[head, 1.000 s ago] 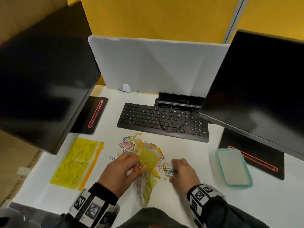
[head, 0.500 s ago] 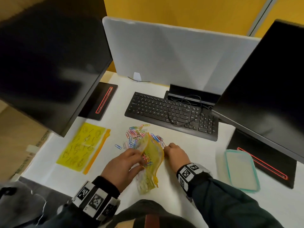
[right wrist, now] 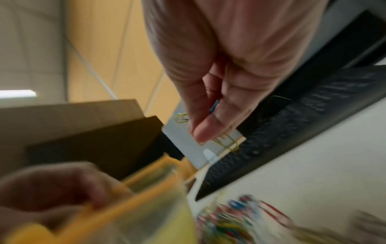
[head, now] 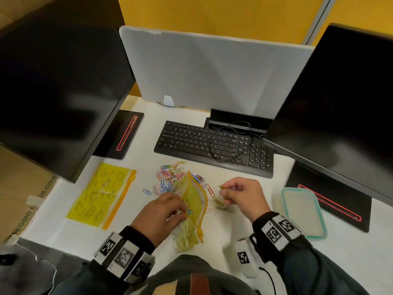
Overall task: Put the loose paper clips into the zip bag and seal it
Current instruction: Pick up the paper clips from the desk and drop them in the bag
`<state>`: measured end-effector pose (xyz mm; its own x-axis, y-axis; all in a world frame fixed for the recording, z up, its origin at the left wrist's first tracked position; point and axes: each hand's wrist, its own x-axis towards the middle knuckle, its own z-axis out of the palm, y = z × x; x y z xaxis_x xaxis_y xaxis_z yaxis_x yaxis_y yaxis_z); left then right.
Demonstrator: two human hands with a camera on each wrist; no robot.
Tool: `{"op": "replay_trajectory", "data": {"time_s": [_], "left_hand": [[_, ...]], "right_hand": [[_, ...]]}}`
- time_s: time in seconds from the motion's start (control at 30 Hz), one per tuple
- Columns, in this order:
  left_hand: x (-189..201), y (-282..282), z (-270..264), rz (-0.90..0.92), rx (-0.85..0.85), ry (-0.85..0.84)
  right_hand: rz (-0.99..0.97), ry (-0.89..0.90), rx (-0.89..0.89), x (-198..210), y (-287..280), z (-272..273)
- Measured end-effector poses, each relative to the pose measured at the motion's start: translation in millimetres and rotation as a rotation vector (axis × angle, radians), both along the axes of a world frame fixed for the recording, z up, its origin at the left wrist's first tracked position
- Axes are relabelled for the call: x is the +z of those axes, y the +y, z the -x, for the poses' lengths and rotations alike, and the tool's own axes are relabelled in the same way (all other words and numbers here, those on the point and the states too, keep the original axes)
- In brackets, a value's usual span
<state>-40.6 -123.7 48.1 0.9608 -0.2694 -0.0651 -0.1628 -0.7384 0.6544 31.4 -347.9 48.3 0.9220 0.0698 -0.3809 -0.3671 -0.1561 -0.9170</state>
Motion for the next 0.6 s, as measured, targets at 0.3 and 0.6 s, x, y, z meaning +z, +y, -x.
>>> {"op": "replay_trajectory", "data": {"time_s": [0.3, 0.6], "left_hand": [[-2.9, -4.5, -3.4, 0.061, 0.013, -0.017], [6.4, 8.0, 6.9, 0.080, 0.049, -0.042]], "right_hand": [[0.145, -0.162, 0.426, 27.4, 36.7, 9.9], [0.688, 0.010, 0.321, -34.5, -8.2, 5.2]]}}
